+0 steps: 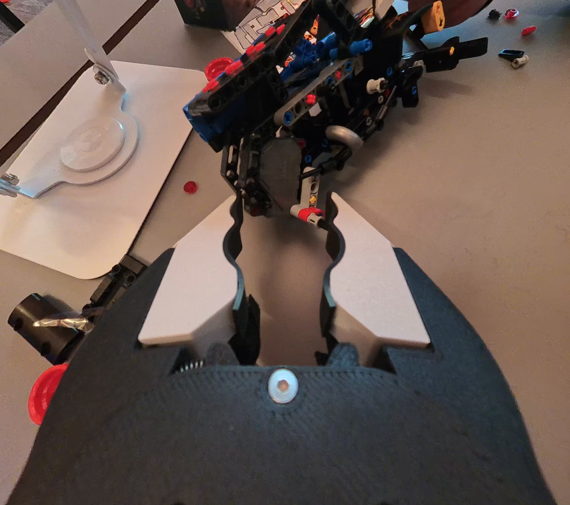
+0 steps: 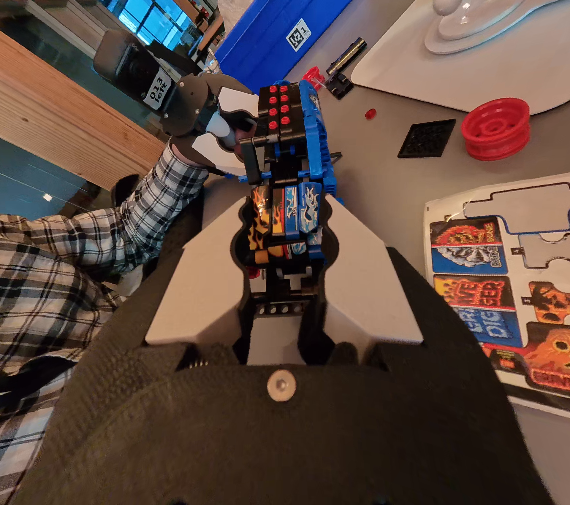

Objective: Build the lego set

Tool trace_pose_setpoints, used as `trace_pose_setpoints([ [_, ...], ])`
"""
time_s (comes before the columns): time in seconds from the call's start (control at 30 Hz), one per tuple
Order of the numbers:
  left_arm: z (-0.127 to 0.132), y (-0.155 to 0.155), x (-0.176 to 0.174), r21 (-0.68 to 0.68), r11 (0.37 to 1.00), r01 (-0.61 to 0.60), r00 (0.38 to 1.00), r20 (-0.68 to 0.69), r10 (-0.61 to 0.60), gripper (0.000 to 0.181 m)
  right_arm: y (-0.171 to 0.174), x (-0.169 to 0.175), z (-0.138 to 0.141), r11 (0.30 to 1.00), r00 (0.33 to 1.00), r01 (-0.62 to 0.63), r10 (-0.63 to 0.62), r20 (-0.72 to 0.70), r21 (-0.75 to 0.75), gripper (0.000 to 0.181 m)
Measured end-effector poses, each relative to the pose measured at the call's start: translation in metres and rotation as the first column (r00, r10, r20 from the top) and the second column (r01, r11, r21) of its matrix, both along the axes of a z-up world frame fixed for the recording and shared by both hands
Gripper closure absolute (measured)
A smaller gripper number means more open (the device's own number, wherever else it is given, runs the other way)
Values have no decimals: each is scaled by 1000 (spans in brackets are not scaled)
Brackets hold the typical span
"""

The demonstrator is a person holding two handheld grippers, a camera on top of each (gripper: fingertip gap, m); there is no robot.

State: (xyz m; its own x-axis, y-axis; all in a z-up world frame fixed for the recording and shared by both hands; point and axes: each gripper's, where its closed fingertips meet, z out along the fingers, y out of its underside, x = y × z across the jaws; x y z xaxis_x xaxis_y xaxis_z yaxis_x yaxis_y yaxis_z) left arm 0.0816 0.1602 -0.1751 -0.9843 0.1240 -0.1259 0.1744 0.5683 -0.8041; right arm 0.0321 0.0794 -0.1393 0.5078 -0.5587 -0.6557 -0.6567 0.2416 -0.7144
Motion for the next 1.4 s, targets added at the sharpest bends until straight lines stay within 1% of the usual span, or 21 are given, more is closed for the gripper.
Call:
trace_pose_setpoints([
  [0.13,-1,1,0,7,1000,3,1000,4,-4,130,-1,0,1,999,1000,4,-3,-12,35,141],
  [0.17,-3,1,0,17,1000,4,1000,11,-4,129,-3,0,0,999,1000,6,-6,-14,38,159],
  [0.2,-5,2,0,25,1000,5,1000,13,-5,129,-5,0,0,999,1000,2,-2,-10,49,172],
  [0.23,-6,2,-1,28,1000,8,1000,12,-9,128,-7,0,1,997,1000,4,-3,-8,72,176],
  [0.27,-6,1,-2,28,1000,13,1000,8,-13,128,-7,1,2,997,1000,3,-2,-7,77,175],
  [0.33,-6,1,-2,29,999,13,1000,11,-13,128,-6,0,0,999,1000,-2,2,-4,34,167],
  [0.43,-6,2,-1,29,1000,12,1000,6,-12,128,-1,-2,-1,1000,1000,-17,17,-1,15,165],
  [0.53,-6,2,-1,30,999,12,1000,7,-12,128,-2,-2,-4,1000,1000,-16,16,1,-26,159],
  [0.67,-6,3,0,29,1000,11,1000,4,-11,128,-3,-2,-2,998,1000,-12,13,18,-56,157],
  [0.93,-2,4,1,10,1000,10,1000,4,-10,129,-3,-2,-3,997,1000,-13,15,24,-83,156],
  [1.13,-2,3,0,5,1000,12,1000,1,-12,130,-1,-4,-12,989,999,-28,30,14,-147,155],
  [1.4,-3,3,2,1,1000,2,1000,-8,-2,128,-1,-3,-8,985,998,-25,33,46,-173,155],
])
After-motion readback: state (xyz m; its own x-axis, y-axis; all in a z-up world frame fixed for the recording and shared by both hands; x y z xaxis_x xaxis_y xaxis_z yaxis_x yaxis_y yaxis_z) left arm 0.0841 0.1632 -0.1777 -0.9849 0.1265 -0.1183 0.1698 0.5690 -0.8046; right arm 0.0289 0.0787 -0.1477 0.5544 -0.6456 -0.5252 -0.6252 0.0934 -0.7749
